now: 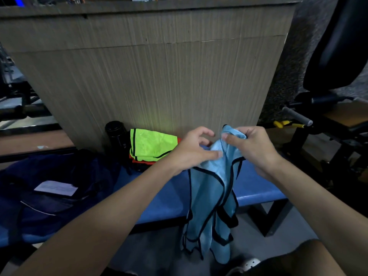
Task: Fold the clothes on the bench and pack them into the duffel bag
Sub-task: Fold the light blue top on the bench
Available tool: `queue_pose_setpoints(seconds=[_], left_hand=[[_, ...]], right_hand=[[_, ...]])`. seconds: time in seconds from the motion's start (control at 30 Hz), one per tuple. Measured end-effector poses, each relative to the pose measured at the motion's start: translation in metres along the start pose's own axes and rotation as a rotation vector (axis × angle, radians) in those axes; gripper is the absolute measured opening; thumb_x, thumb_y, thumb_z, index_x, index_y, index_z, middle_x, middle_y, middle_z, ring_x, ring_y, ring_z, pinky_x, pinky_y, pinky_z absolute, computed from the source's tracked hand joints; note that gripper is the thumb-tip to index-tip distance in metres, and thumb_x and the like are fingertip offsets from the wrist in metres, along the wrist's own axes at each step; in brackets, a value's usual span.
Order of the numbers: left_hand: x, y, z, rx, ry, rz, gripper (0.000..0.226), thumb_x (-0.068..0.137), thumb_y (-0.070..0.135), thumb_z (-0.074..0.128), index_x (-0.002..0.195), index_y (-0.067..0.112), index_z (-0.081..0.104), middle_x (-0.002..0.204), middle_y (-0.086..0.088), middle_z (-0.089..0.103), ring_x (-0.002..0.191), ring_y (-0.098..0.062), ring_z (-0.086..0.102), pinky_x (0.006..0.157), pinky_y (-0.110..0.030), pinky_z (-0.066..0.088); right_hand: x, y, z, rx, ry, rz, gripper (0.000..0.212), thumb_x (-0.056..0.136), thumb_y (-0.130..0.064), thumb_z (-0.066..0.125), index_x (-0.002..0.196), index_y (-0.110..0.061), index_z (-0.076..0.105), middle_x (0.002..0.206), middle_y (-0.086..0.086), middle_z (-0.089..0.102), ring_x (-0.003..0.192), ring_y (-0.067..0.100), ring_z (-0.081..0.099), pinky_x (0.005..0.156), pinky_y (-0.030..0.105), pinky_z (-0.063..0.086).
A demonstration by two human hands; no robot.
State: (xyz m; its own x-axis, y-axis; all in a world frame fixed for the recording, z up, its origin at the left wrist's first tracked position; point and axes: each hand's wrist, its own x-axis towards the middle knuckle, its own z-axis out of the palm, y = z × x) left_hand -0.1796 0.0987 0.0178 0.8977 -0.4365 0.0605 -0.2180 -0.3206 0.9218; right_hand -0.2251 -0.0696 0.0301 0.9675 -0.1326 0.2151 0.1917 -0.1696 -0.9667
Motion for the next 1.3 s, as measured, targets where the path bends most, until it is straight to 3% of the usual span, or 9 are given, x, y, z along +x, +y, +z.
queue_pose_setpoints(seconds=[0.13,0.4,0.5,0.63,0.87,0.97,1.07,1.2,1.3], left_hand=[[0.002,-0.004,0.003,0.172,0.100,0.095,0.011,0.087,0.017,0.074,0.086,0.009,0.066,0.079,-0.005,0.070,0.067,-0.011,0.060,0.067,-0.037,0.052],[0.010,0.003,0.003,0.273,0.267,0.207,0.032,0.101,0.018,0.052,0.082,-0.008,0.057,0.063,0.000,0.037,0.057,-0.014,0.033,0.056,-0.033,0.033],[0.015,0.003,0.004,0.212,0.280,0.203,0.024,0.102,0.015,0.050,0.089,-0.003,0.059,0.057,0.005,0.036,0.049,-0.013,0.032,0.052,-0.040,0.044],[0.007,0.010,0.008,0.161,0.181,0.231,0.009,0.102,0.007,0.045,0.109,0.013,0.045,0.057,0.001,0.035,0.041,-0.008,0.026,0.043,-0.025,0.027],[0.005,0.014,0.011,0.171,0.085,0.230,0.034,0.098,-0.003,0.045,0.087,0.019,0.068,0.085,-0.012,0.069,0.063,-0.016,0.055,0.063,-0.030,0.045],[0.003,0.014,0.008,0.058,0.045,0.208,0.012,0.095,0.016,0.063,0.101,0.010,0.072,0.102,0.000,0.073,0.092,-0.007,0.068,0.084,-0.020,0.050],[0.002,0.012,0.003,0.044,-0.010,0.153,0.046,0.070,0.047,0.080,0.107,0.022,0.069,0.106,0.000,0.073,0.097,-0.014,0.070,0.090,-0.031,0.056],[0.001,0.013,0.002,0.179,-0.014,0.215,0.036,0.073,0.019,0.067,0.108,0.017,0.069,0.097,0.003,0.072,0.086,-0.016,0.069,0.082,-0.038,0.057],[-0.002,0.020,-0.002,0.174,-0.025,0.268,0.030,0.078,0.001,0.060,0.100,0.015,0.072,0.092,-0.005,0.073,0.080,-0.016,0.067,0.077,-0.042,0.056]], right_hand=[[0.000,-0.001,-0.001,-0.019,0.022,-0.014,0.042,0.087,-0.024,0.071,0.081,0.015,0.056,0.072,0.010,0.051,0.066,0.020,0.045,0.063,0.038,0.040],[0.000,-0.001,-0.005,-0.135,0.134,0.059,0.037,0.090,-0.020,0.067,0.062,-0.003,0.049,0.058,0.004,0.035,0.054,0.017,0.032,0.053,0.030,0.027],[0.001,0.002,-0.004,-0.080,0.126,0.159,0.021,0.089,-0.011,0.065,0.081,0.007,0.059,0.068,0.012,0.054,0.060,0.021,0.050,0.057,0.034,0.039],[-0.001,-0.002,-0.003,0.109,0.078,0.302,0.027,0.090,0.000,0.061,0.115,-0.009,0.053,0.093,0.017,0.062,0.074,0.027,0.065,0.064,0.042,0.059],[-0.005,-0.012,-0.009,0.293,-0.054,0.299,0.014,0.095,0.007,0.051,0.106,0.006,0.058,0.088,0.024,0.064,0.067,0.026,0.069,0.066,0.033,0.060],[-0.003,-0.013,-0.011,0.374,-0.063,0.300,0.022,0.093,0.012,0.045,0.113,0.011,0.054,0.098,0.031,0.064,0.083,0.033,0.071,0.076,0.034,0.060],[-0.004,-0.014,-0.013,0.340,-0.102,0.252,0.023,0.091,0.015,0.049,0.113,0.008,0.053,0.099,0.029,0.069,0.088,0.030,0.072,0.075,0.029,0.059],[-0.003,-0.011,-0.016,0.097,-0.065,0.174,0.005,0.093,0.006,0.056,0.095,0.007,0.060,0.079,0.020,0.069,0.070,0.027,0.072,0.065,0.028,0.060],[0.000,-0.007,-0.022,-0.237,-0.068,0.030,0.013,0.092,-0.008,0.064,0.084,0.001,0.067,0.070,0.007,0.064,0.062,0.012,0.059,0.057,0.022,0.048]])
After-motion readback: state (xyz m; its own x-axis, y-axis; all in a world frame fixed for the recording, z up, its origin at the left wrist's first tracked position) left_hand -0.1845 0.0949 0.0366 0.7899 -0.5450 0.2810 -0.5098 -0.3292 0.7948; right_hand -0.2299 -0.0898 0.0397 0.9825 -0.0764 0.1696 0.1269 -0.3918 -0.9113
